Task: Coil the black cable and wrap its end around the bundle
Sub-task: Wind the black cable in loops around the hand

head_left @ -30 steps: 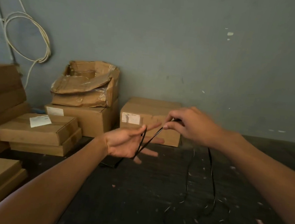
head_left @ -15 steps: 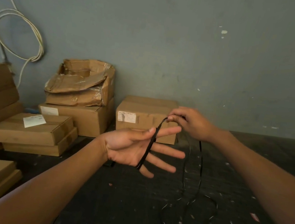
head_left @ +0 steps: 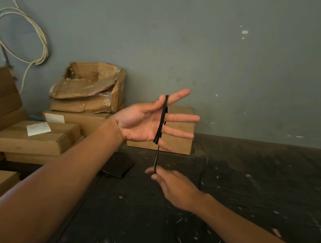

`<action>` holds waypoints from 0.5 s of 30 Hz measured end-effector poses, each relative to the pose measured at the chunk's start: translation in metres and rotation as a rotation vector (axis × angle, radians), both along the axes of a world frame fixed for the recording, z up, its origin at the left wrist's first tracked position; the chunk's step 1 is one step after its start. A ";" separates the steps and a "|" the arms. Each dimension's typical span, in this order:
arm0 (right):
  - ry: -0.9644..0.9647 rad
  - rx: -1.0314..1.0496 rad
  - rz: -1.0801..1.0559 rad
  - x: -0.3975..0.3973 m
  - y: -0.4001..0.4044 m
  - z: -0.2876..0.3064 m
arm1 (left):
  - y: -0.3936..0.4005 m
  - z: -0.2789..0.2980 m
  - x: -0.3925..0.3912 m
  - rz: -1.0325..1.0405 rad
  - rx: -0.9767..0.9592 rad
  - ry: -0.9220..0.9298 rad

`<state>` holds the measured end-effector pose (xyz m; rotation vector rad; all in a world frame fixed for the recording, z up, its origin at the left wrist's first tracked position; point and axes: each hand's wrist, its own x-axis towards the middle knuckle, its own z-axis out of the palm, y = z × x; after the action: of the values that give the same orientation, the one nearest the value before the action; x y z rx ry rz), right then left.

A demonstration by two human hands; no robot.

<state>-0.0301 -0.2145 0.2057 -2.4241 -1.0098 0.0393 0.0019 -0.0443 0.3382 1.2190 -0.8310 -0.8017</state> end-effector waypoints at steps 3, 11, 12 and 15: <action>0.004 -0.078 0.066 -0.020 0.003 0.008 | 0.010 -0.001 0.008 0.100 0.008 0.002; -0.214 -0.123 0.121 -0.034 -0.001 0.051 | 0.006 -0.019 0.024 0.278 -0.205 0.084; -0.240 -0.128 0.109 -0.032 -0.004 0.055 | 0.005 -0.020 0.025 0.317 -0.242 0.093; -0.278 -0.161 0.071 -0.026 -0.012 0.062 | 0.003 -0.018 0.028 0.426 -0.299 0.093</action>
<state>-0.0560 -0.2263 0.2673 -2.5882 -1.2577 -0.2051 0.0297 -0.0412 0.3199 1.0321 -0.5621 -0.3682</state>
